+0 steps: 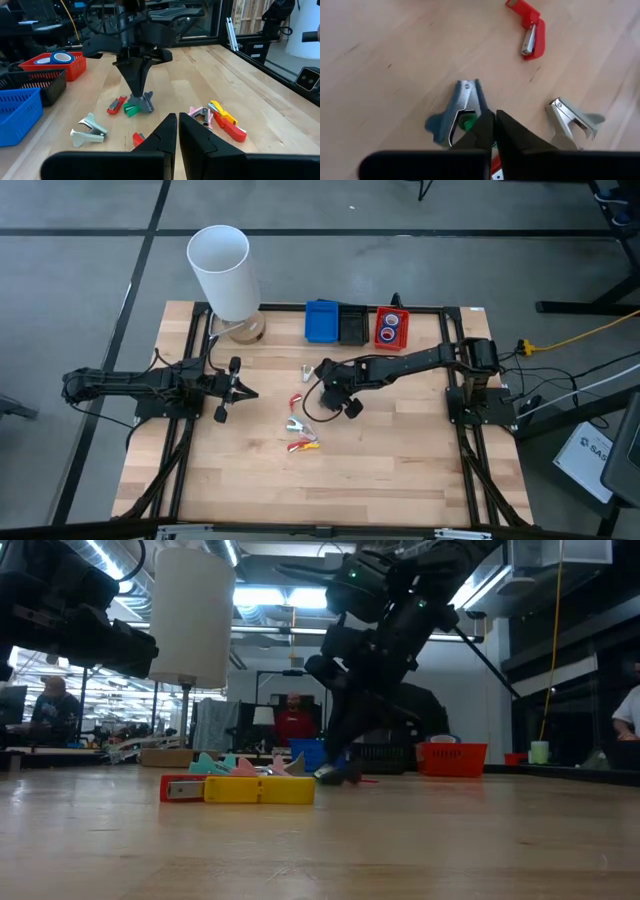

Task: Pick and place Stapler, Stapler remover, tape
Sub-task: Put the black staple remover into the black bin

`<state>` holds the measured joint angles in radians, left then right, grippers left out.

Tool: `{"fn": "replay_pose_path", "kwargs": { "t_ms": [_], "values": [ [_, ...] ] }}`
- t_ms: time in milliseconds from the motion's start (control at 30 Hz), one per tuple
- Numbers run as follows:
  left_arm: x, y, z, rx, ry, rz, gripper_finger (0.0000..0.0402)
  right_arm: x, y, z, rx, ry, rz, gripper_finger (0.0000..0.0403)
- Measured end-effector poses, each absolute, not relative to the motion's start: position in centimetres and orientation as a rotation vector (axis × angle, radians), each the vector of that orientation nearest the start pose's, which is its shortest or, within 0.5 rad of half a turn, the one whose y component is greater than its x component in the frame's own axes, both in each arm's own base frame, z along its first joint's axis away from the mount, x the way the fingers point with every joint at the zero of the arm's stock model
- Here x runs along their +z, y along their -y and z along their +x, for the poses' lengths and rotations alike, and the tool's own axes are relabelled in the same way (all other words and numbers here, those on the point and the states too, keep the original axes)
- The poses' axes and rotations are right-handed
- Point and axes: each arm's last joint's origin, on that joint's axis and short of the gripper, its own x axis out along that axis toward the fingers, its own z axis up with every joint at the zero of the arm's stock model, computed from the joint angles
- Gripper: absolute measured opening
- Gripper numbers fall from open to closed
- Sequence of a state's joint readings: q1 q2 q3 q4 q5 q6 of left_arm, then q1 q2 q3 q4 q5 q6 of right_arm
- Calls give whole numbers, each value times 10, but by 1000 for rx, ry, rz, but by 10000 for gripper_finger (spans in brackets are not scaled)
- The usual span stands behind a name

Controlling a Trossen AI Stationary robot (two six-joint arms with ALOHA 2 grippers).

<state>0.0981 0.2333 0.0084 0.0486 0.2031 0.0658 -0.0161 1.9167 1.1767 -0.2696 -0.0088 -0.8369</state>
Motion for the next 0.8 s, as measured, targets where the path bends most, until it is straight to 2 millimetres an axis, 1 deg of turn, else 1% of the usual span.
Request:
{"fn": "replay_pose_path", "kwargs": {
  "t_ms": [133,267,333,467,667,800],
  "values": [
    [152,-5,110,-110,-171,39,15,151,6,384,376,-961,-682,9],
    [151,-5,110,-110,-171,39,15,157,6,387,324,-967,-604,5],
    [152,-5,110,-111,-171,39,15,164,7,388,304,-966,-567,3],
    [151,-5,110,-111,-171,39,15,183,11,393,333,-968,-504,4],
    [152,-5,110,-110,-171,39,15,213,18,404,335,-938,-479,2],
    [151,-5,110,-110,-171,39,15,228,25,407,317,-932,-471,2]
  ]
}}
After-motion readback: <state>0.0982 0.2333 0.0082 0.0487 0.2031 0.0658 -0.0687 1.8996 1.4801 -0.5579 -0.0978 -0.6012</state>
